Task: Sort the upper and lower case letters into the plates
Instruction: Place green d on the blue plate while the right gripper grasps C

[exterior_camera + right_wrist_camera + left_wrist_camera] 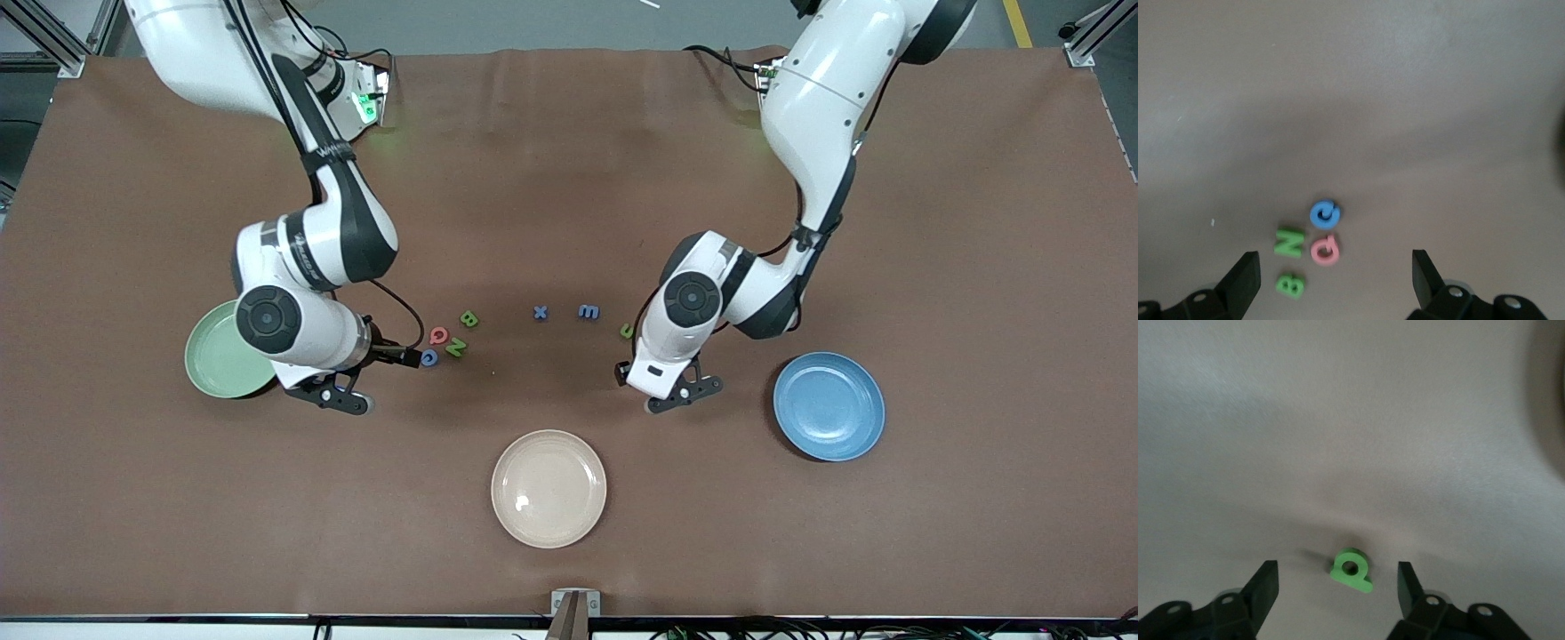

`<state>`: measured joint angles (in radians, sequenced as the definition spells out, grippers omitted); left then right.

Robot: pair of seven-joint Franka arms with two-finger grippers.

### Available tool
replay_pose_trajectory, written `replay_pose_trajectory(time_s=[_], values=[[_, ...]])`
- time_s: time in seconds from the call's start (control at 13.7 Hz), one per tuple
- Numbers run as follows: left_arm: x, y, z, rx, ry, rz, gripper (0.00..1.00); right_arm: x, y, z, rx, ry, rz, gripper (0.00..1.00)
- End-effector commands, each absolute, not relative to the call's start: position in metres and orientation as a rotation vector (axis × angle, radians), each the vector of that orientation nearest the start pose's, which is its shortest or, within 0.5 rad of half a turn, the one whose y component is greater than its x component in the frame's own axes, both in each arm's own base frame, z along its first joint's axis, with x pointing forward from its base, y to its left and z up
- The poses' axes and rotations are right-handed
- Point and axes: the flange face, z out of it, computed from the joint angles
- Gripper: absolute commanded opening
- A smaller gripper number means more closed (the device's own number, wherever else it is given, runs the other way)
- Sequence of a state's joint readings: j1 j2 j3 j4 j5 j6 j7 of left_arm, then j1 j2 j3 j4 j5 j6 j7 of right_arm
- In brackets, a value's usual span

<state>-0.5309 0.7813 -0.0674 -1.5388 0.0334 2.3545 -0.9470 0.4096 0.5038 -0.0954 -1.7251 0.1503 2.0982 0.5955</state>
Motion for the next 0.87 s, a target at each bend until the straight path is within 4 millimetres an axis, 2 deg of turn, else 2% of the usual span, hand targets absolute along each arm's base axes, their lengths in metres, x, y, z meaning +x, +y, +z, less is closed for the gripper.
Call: replay_pose_trajectory(time_s=[0.0, 0.22, 0.36, 0.44, 0.66, 0.73, 0.8], values=[[0.596, -0.403, 0.182, -3.125, -0.593, -0.054, 0.72, 0.592, 0.214, 0.254, -3.003, 0.764, 0.165, 1.00], [0.594, -0.406, 0.178, -3.120, -0.603, -0.045, 0.63, 0.588, 0.217, 0.225, -3.010, 0.836, 0.202, 0.98], [0.587, -0.415, 0.178, -3.114, -0.629, -0.042, 0.55, 0.584, 0.226, 0.214, -3.009, 0.863, 0.199, 0.97], [0.585, -0.417, 0.177, -3.111, -0.624, -0.039, 0.45, 0.584, 0.229, 0.208, -3.000, 0.892, 0.183, 0.95], [0.584, -0.412, 0.179, -3.091, -0.618, -0.017, 0.06, 0.583, 0.236, 0.194, -3.005, 0.882, 0.165, 0.89], [0.588, -0.406, 0.188, -3.077, -0.633, -0.004, 0.01, 0.583, 0.237, 0.190, -3.006, 0.880, 0.161, 0.86], [0.596, -0.396, 0.207, -3.068, -0.650, -0.011, 0.01, 0.583, 0.240, 0.187, -3.006, 0.874, 0.152, 0.83]])
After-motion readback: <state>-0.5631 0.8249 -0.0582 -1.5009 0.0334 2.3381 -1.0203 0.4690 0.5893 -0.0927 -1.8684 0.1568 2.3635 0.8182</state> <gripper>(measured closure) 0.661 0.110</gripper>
